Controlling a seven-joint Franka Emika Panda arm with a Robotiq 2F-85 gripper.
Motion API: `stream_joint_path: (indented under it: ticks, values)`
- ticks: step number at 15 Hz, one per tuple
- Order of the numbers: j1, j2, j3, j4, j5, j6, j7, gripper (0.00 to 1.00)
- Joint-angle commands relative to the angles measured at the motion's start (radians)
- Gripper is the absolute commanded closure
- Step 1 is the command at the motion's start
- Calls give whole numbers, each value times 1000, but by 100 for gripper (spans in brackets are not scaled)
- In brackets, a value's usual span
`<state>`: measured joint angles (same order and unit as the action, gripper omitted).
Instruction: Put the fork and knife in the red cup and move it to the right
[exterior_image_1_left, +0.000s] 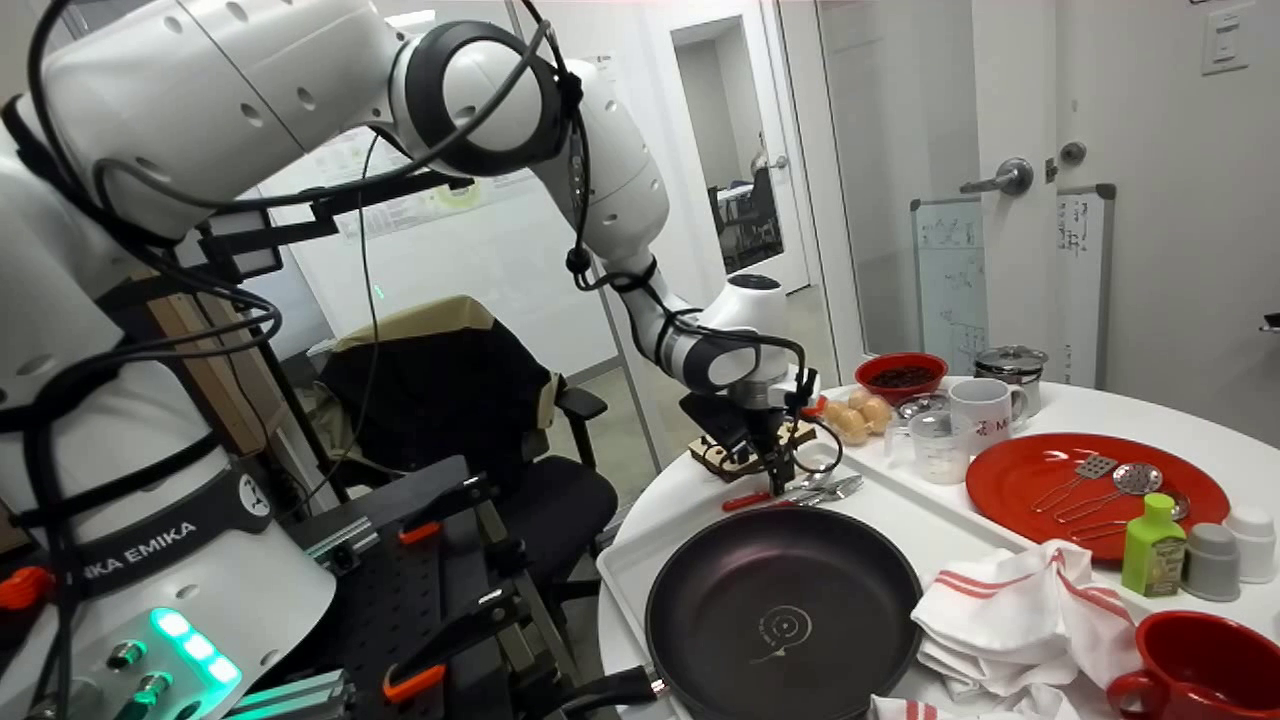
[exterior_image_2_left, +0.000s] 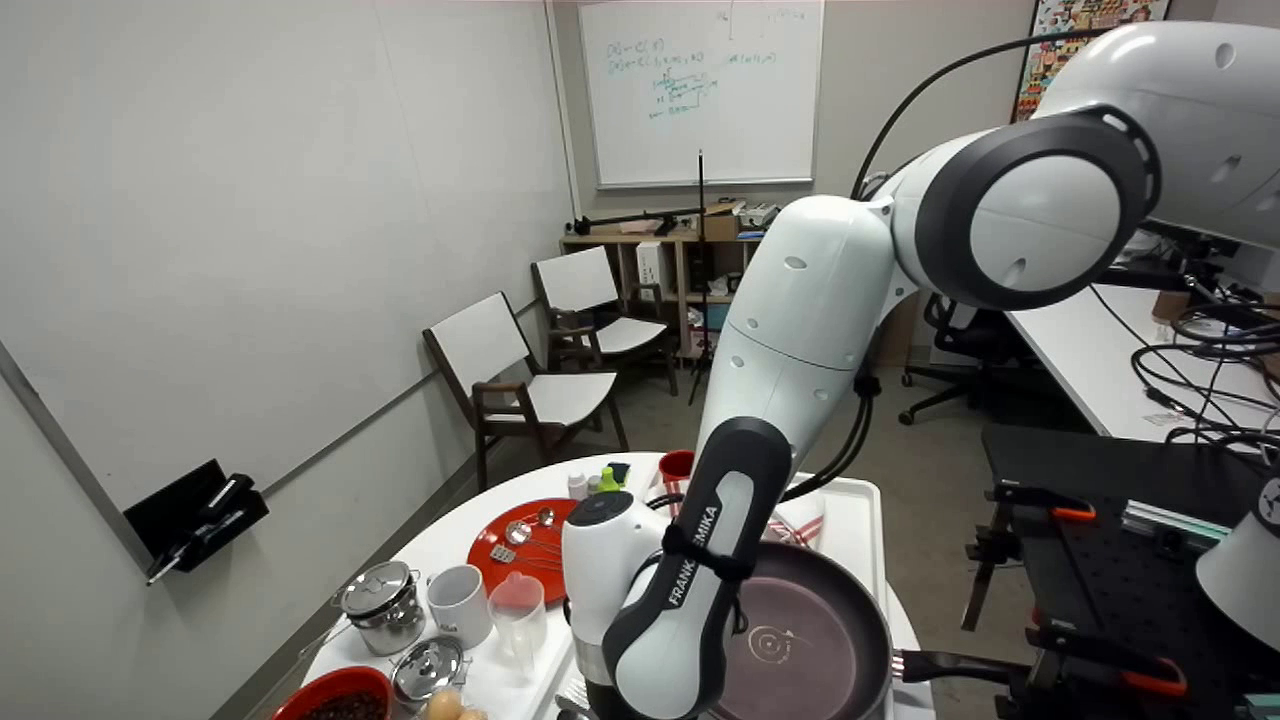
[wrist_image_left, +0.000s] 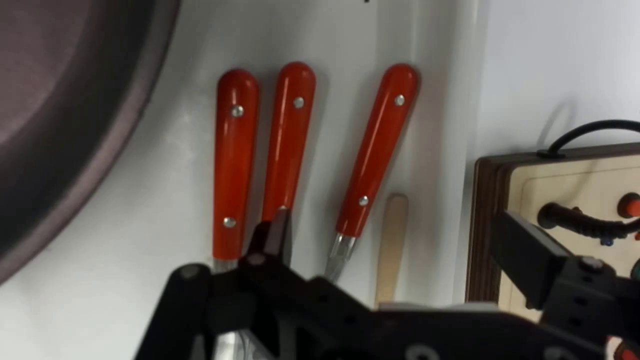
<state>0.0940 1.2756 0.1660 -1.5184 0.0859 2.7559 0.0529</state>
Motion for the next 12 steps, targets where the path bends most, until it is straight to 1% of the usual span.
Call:
stream_joint_path:
  ticks: [1, 5, 6, 7, 11, 12]
  values:
    - [-15, 0, 9, -15, 17, -5, -7, 0]
    - [-24, 14, 8, 0, 18, -17, -5, 0]
    - [-25, 16, 7, 1, 18, -17, -4, 9]
    - [-25, 17, 6, 1, 17, -16, -3, 25]
    - [-25, 16, 5, 1, 16, -14, -3, 56]
    - [-25, 16, 5, 1, 16, -14, -3, 66]
